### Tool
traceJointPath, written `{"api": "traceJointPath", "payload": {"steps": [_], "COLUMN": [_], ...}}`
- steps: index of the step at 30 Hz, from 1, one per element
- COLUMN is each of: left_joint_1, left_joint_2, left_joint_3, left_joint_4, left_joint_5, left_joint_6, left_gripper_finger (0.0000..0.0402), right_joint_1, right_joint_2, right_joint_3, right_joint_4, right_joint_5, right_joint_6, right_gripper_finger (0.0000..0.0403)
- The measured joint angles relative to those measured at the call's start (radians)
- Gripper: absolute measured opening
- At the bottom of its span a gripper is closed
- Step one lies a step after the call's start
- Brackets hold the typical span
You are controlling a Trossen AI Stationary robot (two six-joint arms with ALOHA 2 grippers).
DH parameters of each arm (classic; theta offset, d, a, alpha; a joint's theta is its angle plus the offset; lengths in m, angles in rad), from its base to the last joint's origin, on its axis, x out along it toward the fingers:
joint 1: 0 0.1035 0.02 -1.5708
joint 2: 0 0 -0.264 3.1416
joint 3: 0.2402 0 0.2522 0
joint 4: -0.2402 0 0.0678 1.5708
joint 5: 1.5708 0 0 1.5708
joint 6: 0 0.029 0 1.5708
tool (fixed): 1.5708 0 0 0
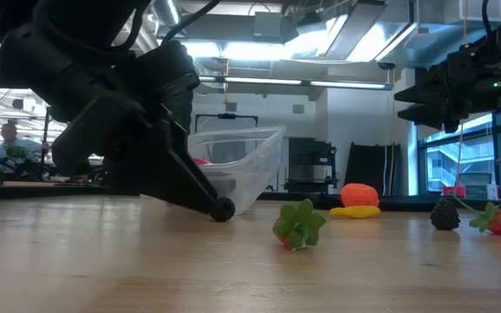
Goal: Pick and placing Produce into tupperware
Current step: Put the left blackberry into the transparent container
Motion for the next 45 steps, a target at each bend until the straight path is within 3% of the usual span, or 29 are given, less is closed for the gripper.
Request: {"api": "traceJointPath", "payload": {"steps": [12, 24, 37, 45], "left_joint_1": [0.015, 0.046, 0.046, 0.049], "left_joint_2": [0.000, 0.000, 0.040, 0.041], "left_joint_3": [0.051, 0.071, 0.072, 0.072], "left_joint_4": [-0.006, -0.045, -0.045, -0.045], "left_joint_5": [0.007, 0.031, 0.004, -0.015], "left_joint_6": [0.100, 0.102, -0.024, -0.026], "left_gripper_finger": [0.0247, 0.0247, 0.0247, 0.0247], "right_joint_1": [0.000, 0.000, 0.000, 0.000], "right_joint_2": [0.000, 0.000, 0.000, 0.000], "right_joint_3": [0.000, 0.000, 0.000, 0.000], "right_joint_4": [0.000, 0.000, 0.000, 0.000], "right_joint_5": [0.000, 0.000, 0.000, 0.000], "right_joint_6": [-0.002, -0.002, -0.006, -0.010], "right_gripper_finger": [0.0339, 0.0339, 0.0339, 0.0339]}}
